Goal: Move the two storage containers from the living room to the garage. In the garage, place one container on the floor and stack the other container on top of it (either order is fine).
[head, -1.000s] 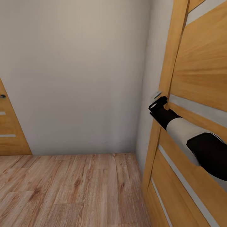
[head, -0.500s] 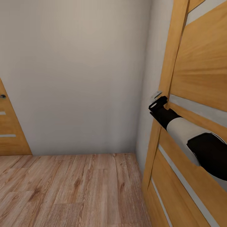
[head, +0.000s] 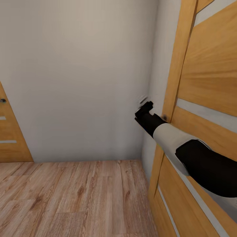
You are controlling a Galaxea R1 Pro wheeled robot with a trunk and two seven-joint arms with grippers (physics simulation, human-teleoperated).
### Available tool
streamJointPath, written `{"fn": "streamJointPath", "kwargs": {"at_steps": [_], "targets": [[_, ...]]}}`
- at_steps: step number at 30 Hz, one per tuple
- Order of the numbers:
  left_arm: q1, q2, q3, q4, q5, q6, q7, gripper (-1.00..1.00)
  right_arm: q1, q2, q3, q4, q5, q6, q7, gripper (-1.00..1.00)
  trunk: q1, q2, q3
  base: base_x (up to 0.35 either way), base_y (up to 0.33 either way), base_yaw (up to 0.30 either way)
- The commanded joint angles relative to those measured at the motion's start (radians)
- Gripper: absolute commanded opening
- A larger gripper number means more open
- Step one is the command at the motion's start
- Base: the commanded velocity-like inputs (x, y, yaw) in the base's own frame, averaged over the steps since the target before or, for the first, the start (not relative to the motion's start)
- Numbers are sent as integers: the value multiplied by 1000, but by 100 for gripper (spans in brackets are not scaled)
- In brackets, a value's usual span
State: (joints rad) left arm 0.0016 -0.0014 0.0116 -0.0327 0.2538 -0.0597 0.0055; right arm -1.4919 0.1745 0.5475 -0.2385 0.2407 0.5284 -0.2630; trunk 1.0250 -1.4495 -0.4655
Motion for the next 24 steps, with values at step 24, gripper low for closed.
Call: {"fn": "streamJointPath", "kwargs": {"at_steps": [24], "targets": [[1,-1,-2,-1,2,-2,0,100,316,0,-14,156,-244,-410,250,100,0,0,-1,0,0,0]]}}
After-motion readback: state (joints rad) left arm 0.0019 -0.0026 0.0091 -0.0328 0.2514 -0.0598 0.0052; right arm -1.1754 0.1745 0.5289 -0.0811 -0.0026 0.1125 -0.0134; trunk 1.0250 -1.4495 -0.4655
